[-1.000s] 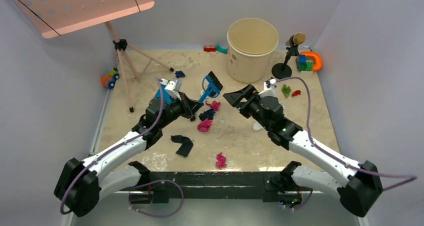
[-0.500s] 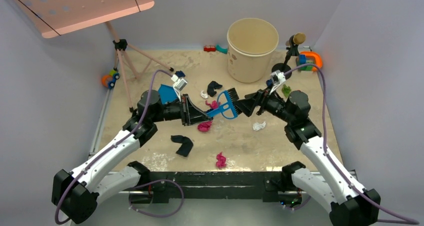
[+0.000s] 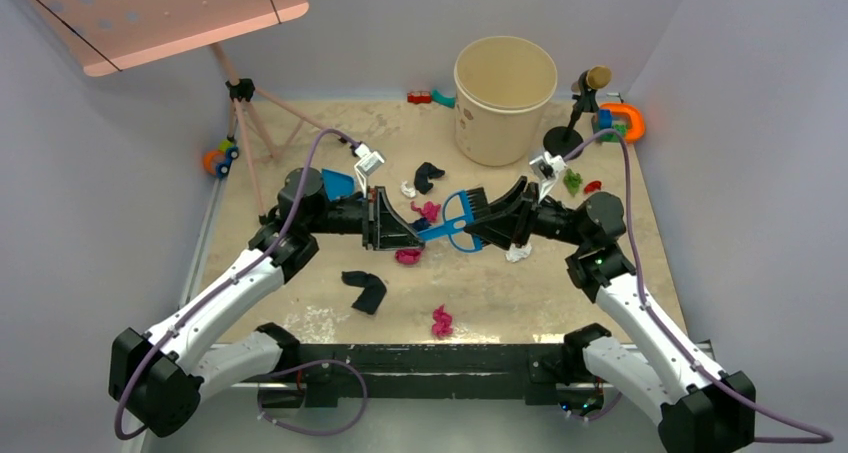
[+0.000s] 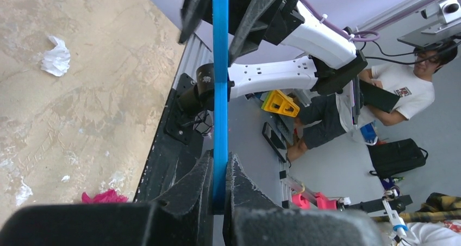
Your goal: Sweep away the paper scraps from the table
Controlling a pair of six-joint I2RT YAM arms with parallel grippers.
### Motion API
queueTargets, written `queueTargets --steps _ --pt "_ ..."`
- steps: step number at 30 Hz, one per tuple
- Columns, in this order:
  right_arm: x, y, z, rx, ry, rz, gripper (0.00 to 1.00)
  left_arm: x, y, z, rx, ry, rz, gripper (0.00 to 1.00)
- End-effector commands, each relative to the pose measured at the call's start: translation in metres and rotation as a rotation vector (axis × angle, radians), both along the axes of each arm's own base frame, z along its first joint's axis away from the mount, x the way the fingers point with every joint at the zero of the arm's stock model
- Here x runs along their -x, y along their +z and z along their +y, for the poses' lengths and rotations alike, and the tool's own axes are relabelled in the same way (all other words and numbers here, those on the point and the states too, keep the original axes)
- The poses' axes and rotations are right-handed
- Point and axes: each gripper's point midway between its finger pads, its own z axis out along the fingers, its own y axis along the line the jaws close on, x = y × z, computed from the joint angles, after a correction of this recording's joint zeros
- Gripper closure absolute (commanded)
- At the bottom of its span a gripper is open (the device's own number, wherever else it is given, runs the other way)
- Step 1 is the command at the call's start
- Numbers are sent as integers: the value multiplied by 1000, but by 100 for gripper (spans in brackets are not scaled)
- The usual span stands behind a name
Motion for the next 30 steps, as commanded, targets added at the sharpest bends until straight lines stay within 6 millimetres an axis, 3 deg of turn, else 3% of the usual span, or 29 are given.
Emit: queueTargets --steps 1,2,4,8,10,15,22,30 --pt "13 14 -1 -34 43 -44 73 3 17 -2 35 -41 -44 100" --pt "12 14 -1 -40 29 -38 85 1 14 -3 28 -39 -41 100" --pt "9 14 -2 -53 4 -13 100 -4 7 -5 17 -27 -34 98" --pt "1 7 -5 -104 -53 55 100 -17 3 -8 33 40 -41 36" --pt "2 5 -6 -157 -62 79 100 -25 6 -10 73 85 -44 28" --pt "-3 0 -10 -236 -103 120 100 -39 8 -17 167 113 14 33" --pt "-10 4 -16 -334 -156 161 100 -54 -4 -19 223 177 33 41" --pt "-24 -11 -12 -298 -214 209 100 -63 -2 -15 229 257 7 45"
